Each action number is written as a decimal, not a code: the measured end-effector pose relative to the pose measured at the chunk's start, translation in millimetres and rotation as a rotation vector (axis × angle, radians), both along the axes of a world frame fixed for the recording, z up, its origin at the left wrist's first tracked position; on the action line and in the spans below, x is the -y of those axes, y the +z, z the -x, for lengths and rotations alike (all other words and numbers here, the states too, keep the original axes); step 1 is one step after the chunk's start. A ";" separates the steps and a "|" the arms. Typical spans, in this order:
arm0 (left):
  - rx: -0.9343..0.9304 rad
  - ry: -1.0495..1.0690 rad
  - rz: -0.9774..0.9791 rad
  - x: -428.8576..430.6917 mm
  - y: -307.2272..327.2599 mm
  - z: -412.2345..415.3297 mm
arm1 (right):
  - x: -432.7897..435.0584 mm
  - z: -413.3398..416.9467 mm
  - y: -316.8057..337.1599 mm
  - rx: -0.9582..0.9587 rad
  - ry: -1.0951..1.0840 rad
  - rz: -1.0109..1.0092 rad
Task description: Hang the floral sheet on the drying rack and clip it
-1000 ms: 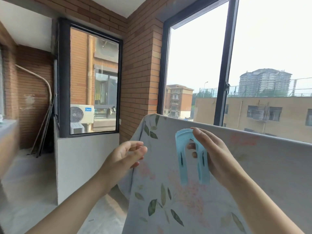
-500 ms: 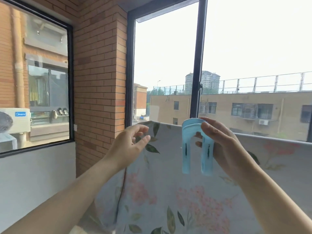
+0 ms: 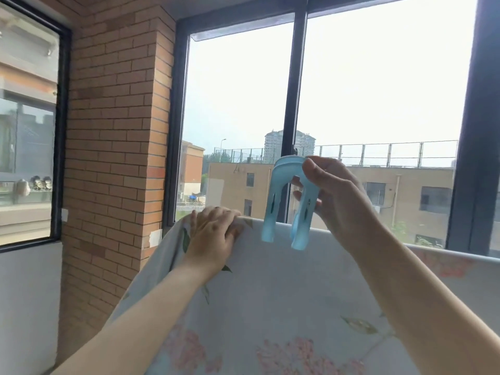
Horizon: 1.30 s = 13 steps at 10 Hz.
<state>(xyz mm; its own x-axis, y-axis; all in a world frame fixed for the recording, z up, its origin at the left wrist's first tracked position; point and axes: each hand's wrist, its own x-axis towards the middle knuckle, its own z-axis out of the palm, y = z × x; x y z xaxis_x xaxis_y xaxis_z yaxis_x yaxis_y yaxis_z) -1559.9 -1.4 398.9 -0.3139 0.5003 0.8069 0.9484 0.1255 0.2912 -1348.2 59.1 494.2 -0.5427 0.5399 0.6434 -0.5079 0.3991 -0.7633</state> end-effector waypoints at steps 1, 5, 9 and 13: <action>-0.036 -0.012 -0.043 -1.4 -0.4 -0.4 | -2.9 13.8 13.9 -0.049 -0.052 0.013; 0.000 -0.050 -0.068 2.9 -0.9 5.4 | -16.5 52.3 -8.3 0.096 -0.234 0.079; -0.030 -0.062 -0.125 -6.7 -9.8 1.1 | -21.8 36.7 -21.3 0.203 -0.330 -0.035; 0.218 -0.604 -0.109 23.3 -35.1 2.8 | 84.8 -1.8 -115.2 0.011 -1.047 -0.059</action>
